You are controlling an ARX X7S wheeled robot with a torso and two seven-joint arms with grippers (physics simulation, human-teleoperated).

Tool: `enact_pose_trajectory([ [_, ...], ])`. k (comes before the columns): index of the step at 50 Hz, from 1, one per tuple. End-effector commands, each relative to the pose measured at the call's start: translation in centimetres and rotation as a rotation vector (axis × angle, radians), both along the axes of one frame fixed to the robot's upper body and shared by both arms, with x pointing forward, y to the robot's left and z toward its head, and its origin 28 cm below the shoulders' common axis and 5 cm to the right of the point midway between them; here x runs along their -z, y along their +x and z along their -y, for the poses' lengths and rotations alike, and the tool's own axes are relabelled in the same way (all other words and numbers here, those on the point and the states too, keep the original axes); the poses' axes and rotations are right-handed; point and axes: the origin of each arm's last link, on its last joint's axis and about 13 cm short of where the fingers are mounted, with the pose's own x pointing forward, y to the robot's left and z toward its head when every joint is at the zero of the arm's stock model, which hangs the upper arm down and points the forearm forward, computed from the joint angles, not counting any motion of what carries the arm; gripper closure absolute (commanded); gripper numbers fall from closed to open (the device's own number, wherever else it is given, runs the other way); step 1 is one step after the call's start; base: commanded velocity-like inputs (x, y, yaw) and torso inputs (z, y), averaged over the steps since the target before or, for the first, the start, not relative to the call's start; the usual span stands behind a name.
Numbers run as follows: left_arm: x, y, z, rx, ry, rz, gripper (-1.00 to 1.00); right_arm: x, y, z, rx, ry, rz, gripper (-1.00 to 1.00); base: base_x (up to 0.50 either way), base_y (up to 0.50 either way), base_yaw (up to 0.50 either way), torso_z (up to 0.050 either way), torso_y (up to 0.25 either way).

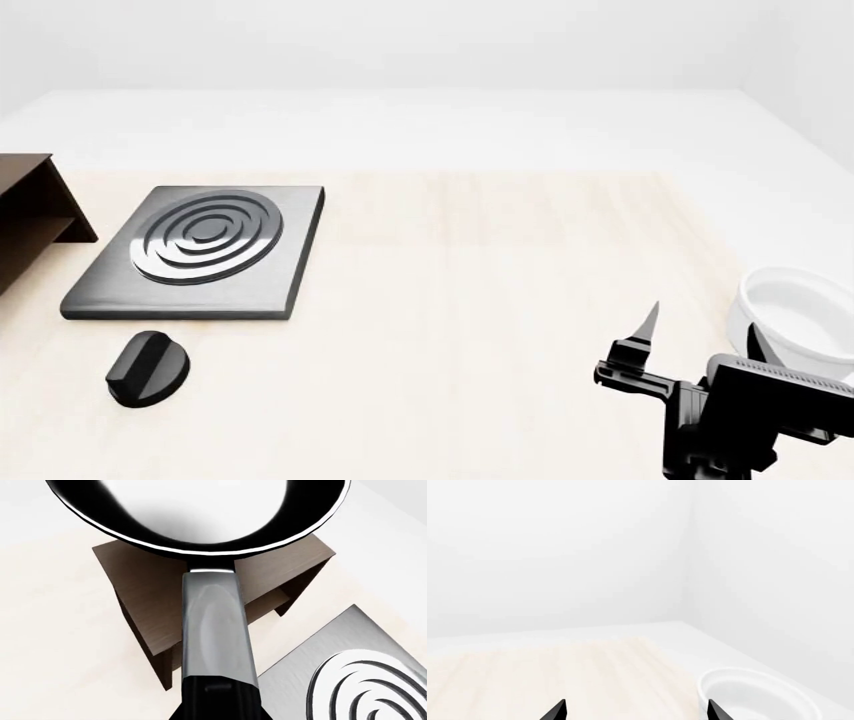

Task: Put the frying pan on top of the cabinet.

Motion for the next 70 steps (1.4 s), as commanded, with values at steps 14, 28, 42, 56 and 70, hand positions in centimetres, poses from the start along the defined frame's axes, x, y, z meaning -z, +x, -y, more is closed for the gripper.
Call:
enact_pose_trajectory([
  [14,1.0,0.7,1.0,0.098,0.021,0.003,1.0,0.1,0.0,0.0,0.005,-0.005,-0.003,-1.0,0.0,0.0,0.0,0.001,0.001],
  [28,2.3,0.8,1.0,0.047,-0.03,0.006,1.0,0.0,-0.3,0.1,0.01,-0.007,-0.004,-1.0,0.0,0.0,0.0,0.0,0.001],
  [42,2.0,0.7,0.9,0.049,-0.031,0.0,-1.0,0.1,-0.3,0.0,0.008,-0.004,-0.004,-1.0,0.0,0.0,0.0,0.001,0.001],
  [56,-1.6,1.7,1.4,0.031,0.143,0.117,-1.0,0.1,-0.2,-0.1,0.001,-0.001,-0.002,-1.0,0.0,0.0,0.0,0.0,0.0],
  [70,-8.8,2.9,7.4,0.229,0.465,0.413,-1.0,0.2,-0.1,-0.1,-0.004,-0.003,-0.004,-1.0,0.0,0.0,0.0,0.0,0.0],
])
